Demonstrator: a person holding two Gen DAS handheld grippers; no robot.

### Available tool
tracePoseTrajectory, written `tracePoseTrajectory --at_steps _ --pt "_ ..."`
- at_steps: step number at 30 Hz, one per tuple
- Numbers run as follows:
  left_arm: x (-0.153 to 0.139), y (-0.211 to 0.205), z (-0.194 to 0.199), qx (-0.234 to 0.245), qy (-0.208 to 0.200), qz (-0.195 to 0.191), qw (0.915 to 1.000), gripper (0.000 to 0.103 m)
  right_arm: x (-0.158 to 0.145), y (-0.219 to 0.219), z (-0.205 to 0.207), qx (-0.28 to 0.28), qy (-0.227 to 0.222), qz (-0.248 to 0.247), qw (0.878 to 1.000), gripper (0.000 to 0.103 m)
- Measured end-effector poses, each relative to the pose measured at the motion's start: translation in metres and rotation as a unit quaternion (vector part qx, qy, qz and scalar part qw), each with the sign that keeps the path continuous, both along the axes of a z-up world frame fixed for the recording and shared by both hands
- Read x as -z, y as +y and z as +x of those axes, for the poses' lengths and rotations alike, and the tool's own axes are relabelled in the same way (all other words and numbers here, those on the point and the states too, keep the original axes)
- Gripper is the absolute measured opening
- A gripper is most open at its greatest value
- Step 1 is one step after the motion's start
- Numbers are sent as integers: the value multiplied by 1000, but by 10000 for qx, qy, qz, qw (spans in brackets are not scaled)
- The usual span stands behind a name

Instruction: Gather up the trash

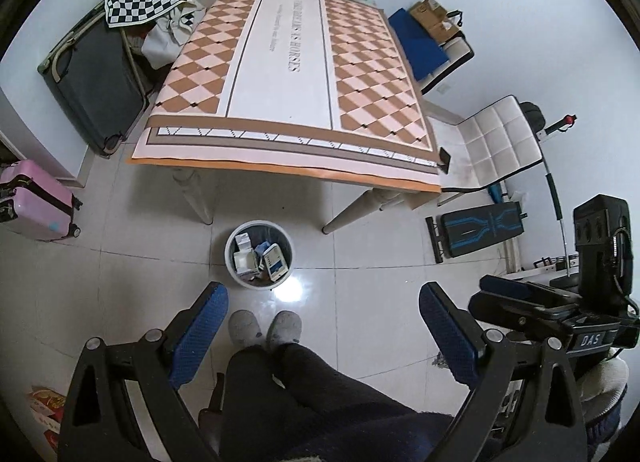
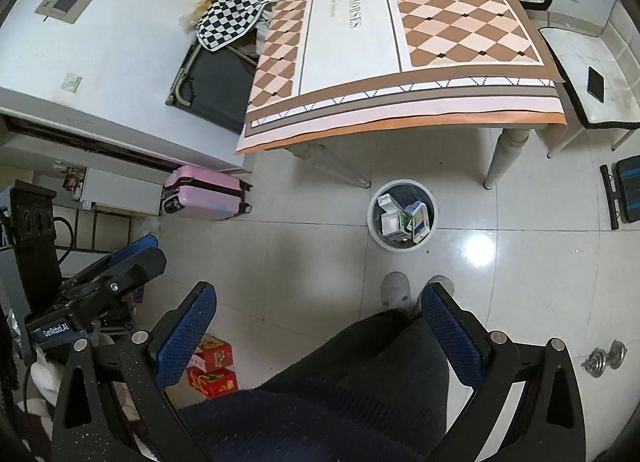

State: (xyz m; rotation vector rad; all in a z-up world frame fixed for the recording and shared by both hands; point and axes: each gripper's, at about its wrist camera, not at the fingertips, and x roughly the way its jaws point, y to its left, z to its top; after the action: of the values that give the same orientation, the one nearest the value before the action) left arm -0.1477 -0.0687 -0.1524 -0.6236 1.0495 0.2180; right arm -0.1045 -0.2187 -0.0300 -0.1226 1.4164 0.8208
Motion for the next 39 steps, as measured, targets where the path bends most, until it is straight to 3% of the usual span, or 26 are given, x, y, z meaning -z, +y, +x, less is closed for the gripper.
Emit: tracePoseTrajectory --at_steps 23,39 --pt "-26 -11 -16 97 -292 -120 9995 101 -14 1 -14 -107 45 154 9998 103" --pt "-30 -13 -3 268 -304 -139 9991 101 -22 0 -11 -154 32 151 9998 103"
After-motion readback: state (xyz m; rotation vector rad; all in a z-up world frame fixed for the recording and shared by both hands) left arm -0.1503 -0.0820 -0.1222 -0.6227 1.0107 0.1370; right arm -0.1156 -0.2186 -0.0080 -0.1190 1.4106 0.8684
